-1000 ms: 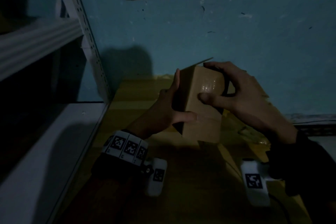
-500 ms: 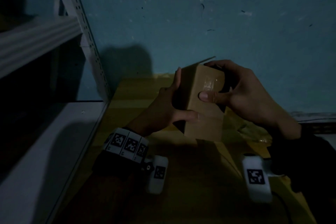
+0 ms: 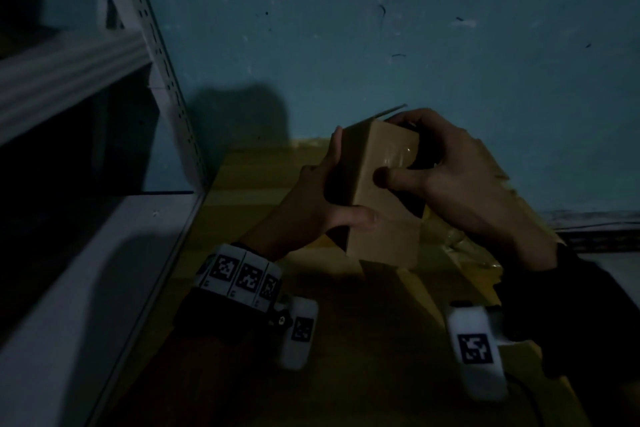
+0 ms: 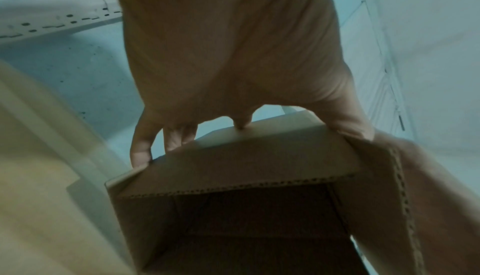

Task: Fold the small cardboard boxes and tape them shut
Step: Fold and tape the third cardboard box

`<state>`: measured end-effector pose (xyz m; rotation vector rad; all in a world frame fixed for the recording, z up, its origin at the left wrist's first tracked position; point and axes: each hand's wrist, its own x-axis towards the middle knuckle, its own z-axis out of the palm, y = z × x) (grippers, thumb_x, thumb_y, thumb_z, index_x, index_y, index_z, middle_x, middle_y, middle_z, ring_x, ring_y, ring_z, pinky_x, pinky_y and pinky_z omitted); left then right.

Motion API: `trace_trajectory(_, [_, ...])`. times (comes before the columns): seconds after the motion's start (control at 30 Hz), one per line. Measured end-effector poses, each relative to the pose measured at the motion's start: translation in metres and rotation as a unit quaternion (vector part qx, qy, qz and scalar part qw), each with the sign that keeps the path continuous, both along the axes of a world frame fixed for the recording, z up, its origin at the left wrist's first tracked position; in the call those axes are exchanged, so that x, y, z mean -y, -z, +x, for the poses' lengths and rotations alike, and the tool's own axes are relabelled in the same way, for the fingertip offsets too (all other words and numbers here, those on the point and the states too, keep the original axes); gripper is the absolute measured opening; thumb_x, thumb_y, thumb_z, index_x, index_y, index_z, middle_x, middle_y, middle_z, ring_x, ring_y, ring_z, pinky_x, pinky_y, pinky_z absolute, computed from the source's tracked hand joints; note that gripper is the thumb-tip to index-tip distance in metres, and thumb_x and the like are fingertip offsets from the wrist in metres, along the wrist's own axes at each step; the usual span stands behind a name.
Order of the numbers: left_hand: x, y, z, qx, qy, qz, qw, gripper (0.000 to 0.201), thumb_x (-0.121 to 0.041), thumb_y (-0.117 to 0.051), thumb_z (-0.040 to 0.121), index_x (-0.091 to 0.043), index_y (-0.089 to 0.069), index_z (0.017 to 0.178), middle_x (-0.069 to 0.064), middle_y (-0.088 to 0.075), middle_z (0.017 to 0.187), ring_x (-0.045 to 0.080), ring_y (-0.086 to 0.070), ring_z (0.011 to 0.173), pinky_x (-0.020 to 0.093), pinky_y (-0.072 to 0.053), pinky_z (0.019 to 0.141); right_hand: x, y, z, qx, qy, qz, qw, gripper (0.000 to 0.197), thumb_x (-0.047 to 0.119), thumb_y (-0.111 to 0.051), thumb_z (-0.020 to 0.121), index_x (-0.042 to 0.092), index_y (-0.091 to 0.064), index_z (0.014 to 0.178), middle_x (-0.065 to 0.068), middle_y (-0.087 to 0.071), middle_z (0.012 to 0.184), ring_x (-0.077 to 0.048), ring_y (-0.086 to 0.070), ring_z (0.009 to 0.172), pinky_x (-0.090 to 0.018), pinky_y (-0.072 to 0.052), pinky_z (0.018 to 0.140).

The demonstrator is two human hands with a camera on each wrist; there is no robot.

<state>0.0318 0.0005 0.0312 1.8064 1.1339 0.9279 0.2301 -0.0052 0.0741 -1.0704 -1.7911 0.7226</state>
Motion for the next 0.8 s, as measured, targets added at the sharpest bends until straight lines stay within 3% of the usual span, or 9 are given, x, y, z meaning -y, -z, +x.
trace_trajectory(0.07, [0.0,0.001,0.001,0.002,-0.002,-0.003,1.0,0.124,-0.019,-0.083,0.075,-0.037,0.01,0.155,-0.024,-0.056,0.122,-0.007,-0.055,0.114,0.02,-0.054,0.087,-0.001,0.001,-0.001,0.002,0.004,0.001,1.0,0.052,0.008,-0.082,0.075,0.018,-0.058,0.12,0.002,-0.065,0.105,-0.005,-0.063,0.084,-0.01,-0.05,0.058])
trace_trajectory(0.13, [0.001,0.0,0.005,-0.002,-0.007,-0.007,1.0,0.13,-0.035,-0.086,0.067,-0.045,0.012,0.152,-0.012,-0.055,0.133,0.009,-0.053,0.123,0.037,-0.054,0.094,-0.001,0.002,-0.002,0.0,0.006,0.003,1.0,0.05,0.007,-0.08,0.075,0.017,-0.057,0.118,-0.001,-0.065,0.101,-0.01,-0.064,0.079,-0.014,-0.051,0.053])
trace_trajectory(0.17, [0.002,-0.001,0.007,-0.004,-0.009,-0.008,1.0,0.13,-0.039,-0.085,0.065,-0.046,0.012,0.152,-0.008,-0.055,0.136,0.013,-0.053,0.124,0.039,-0.055,0.093,-0.001,0.002,-0.002,-0.003,0.005,0.005,1.0,0.048,0.006,-0.079,0.075,0.017,-0.057,0.117,-0.002,-0.065,0.099,-0.011,-0.064,0.078,-0.014,-0.051,0.051])
trace_trajectory(0.3, [0.004,-0.004,0.005,0.001,-0.007,-0.016,1.0,0.127,-0.027,-0.084,0.073,-0.039,0.013,0.154,-0.008,-0.053,0.138,0.012,-0.053,0.122,0.024,-0.056,0.085,0.001,0.003,0.0,-0.007,-0.008,0.016,1.0,0.046,0.006,-0.077,0.078,0.014,-0.057,0.119,-0.001,-0.064,0.106,0.001,-0.062,0.081,-0.01,-0.048,0.061])
trace_trajectory(0.4, [0.007,-0.006,0.005,0.001,-0.005,-0.017,1.0,0.131,-0.036,-0.085,0.064,-0.041,0.011,0.153,-0.007,-0.05,0.141,0.015,-0.049,0.126,0.034,-0.057,0.087,0.003,0.005,-0.001,-0.033,-0.019,0.007,0.999,0.048,0.019,-0.082,0.08,0.016,-0.058,0.122,0.001,-0.064,0.11,0.002,-0.062,0.088,-0.011,-0.05,0.067])
trace_trajectory(0.5, [0.007,-0.006,0.007,-0.007,-0.007,-0.012,1.0,0.133,-0.046,-0.081,0.057,-0.043,0.011,0.153,-0.006,-0.05,0.143,0.015,-0.05,0.127,0.043,-0.056,0.091,0.004,0.006,-0.005,-0.047,-0.012,0.014,0.999,0.063,0.036,-0.086,0.065,0.016,-0.059,0.118,0.008,-0.066,0.103,-0.002,-0.066,0.089,-0.017,-0.055,0.069])
trace_trajectory(0.6, [0.005,-0.007,0.006,-0.01,-0.004,-0.013,1.0,0.131,-0.031,-0.085,0.066,-0.038,0.013,0.154,-0.008,-0.054,0.137,0.011,-0.055,0.121,0.039,-0.055,0.093,0.001,0.004,0.0,-0.026,-0.007,0.003,1.0,0.068,0.04,-0.089,0.06,0.018,-0.061,0.118,0.005,-0.068,0.105,-0.009,-0.069,0.092,-0.028,-0.061,0.074])
trace_trajectory(0.7, [0.004,-0.006,0.003,-0.014,0.001,-0.016,1.0,0.125,-0.016,-0.082,0.075,-0.035,0.013,0.154,-0.015,-0.054,0.128,0.003,-0.056,0.115,0.037,-0.054,0.094,-0.002,0.0,0.006,0.013,-0.004,0.001,1.0,0.074,0.052,-0.088,0.057,0.023,-0.064,0.121,0.007,-0.07,0.109,-0.015,-0.069,0.1,-0.049,-0.06,0.084])
trace_trajectory(0.8, [0.004,-0.006,0.002,-0.014,0.0,-0.015,1.0,0.126,-0.015,-0.083,0.073,-0.035,0.012,0.155,-0.02,-0.054,0.124,-0.006,-0.053,0.113,0.031,-0.053,0.092,-0.002,-0.002,0.009,0.024,-0.017,-0.001,1.0,0.07,0.042,-0.087,0.06,0.02,-0.065,0.122,0.006,-0.071,0.109,-0.015,-0.069,0.099,-0.05,-0.059,0.087])
